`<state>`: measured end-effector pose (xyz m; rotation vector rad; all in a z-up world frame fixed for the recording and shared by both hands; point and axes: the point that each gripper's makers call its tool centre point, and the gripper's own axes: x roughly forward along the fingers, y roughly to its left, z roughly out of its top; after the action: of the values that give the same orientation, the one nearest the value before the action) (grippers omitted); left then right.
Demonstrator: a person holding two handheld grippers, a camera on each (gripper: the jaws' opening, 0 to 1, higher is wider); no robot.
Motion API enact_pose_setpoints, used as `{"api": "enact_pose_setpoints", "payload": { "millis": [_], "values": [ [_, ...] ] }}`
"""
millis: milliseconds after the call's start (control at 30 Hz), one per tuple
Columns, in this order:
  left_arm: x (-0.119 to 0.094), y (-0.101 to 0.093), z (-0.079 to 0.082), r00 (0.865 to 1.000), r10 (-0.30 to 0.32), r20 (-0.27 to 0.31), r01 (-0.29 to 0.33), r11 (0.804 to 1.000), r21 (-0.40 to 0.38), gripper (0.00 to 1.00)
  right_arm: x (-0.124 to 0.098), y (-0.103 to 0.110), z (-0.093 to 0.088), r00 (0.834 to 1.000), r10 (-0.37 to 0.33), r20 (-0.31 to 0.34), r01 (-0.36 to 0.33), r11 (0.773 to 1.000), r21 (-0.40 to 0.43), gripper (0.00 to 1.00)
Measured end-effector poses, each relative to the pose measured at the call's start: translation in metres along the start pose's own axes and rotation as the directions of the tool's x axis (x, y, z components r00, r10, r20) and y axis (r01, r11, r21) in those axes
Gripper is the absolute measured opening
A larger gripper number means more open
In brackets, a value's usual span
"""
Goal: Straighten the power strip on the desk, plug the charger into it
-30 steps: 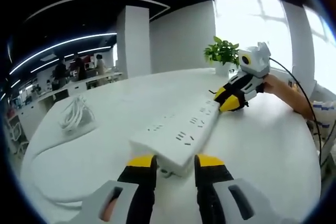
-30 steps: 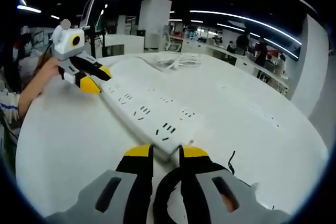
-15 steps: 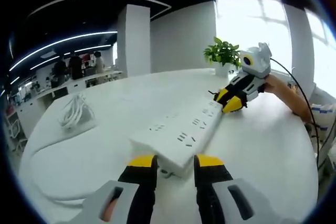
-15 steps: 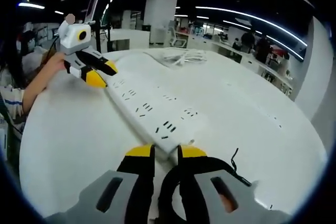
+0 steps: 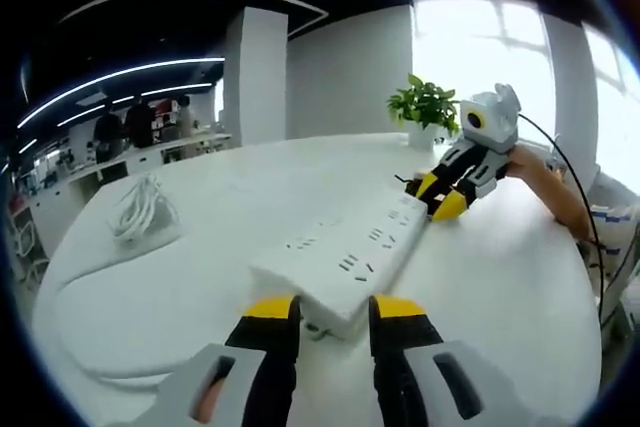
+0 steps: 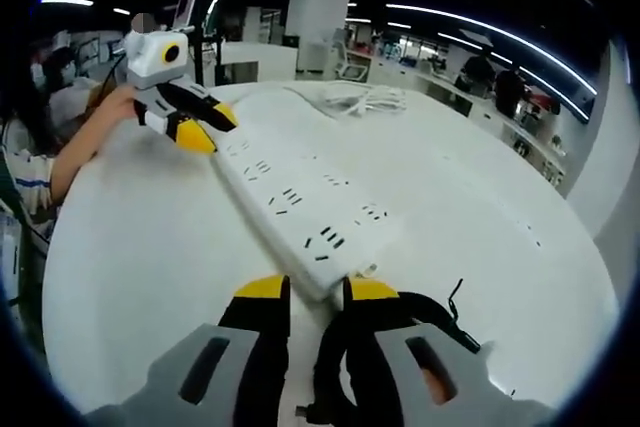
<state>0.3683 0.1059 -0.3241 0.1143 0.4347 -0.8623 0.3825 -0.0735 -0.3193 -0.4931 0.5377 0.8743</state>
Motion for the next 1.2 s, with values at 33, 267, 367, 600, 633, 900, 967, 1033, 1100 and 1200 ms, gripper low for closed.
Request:
{"api": "enact_pose_setpoints", "payload": {
  "millis": [33, 267, 367, 600, 633, 900, 967, 1033, 1100, 1200],
  "values": [
    [0.000, 0.000, 0.000, 1.000, 0.000, 0.000, 0.000, 1.000, 0.001, 0.27, 0.000, -0.001, 0.000, 1.000, -0.001, 0.000, 0.001, 1.000, 0.003, 0.20],
    [-0.001, -0.003, -0.001, 1.000, -0.010, -0.004, 0.010, 1.000, 0.002, 0.27, -0.002, 0.000, -0.001, 1.000, 0.008, -0.013, -0.008, 1.000, 0.006, 0.19],
    [-0.001, -0.003, -0.001, 1.000, -0.014, -0.003, 0.014, 1.000, -0.006, 0.27, -0.003, -0.001, -0.001, 1.000, 0.010, -0.018, -0.010, 1.000, 0.005, 0.19],
    [-0.002, -0.007, -0.003, 1.000, -0.019, -0.007, 0.019, 1.000, -0.003, 0.27, -0.005, 0.000, -0.001, 0.999, 0.026, -0.030, -0.026, 1.000, 0.001, 0.19],
    [-0.002, -0.007, -0.003, 1.000, -0.019, -0.007, 0.019, 1.000, -0.004, 0.27, -0.005, 0.000, -0.001, 0.999, 0.028, -0.032, -0.028, 1.000, 0.000, 0.19],
    [-0.002, -0.011, -0.004, 0.999, -0.030, -0.014, 0.030, 1.000, 0.007, 0.27, -0.010, 0.002, -0.003, 0.998, 0.047, -0.048, -0.047, 0.999, -0.011, 0.19],
    [-0.003, -0.012, -0.004, 0.999, -0.033, -0.015, 0.033, 0.999, 0.010, 0.27, -0.011, 0.000, -0.003, 0.997, 0.052, -0.051, -0.052, 0.999, -0.011, 0.19],
    [-0.003, -0.012, -0.004, 0.999, -0.035, -0.015, 0.035, 0.999, 0.010, 0.27, -0.012, -0.003, -0.002, 0.997, 0.059, -0.049, -0.059, 0.998, -0.007, 0.19],
    [-0.003, -0.013, -0.004, 0.999, -0.039, -0.015, 0.039, 0.999, 0.008, 0.27, -0.013, -0.004, -0.001, 0.997, 0.066, -0.049, -0.066, 0.998, 0.002, 0.19],
    [-0.003, -0.014, -0.004, 0.999, -0.045, -0.014, 0.045, 0.999, 0.004, 0.27, -0.014, -0.003, -0.002, 0.996, 0.072, -0.053, -0.072, 0.997, -0.001, 0.18]
  ]
}}
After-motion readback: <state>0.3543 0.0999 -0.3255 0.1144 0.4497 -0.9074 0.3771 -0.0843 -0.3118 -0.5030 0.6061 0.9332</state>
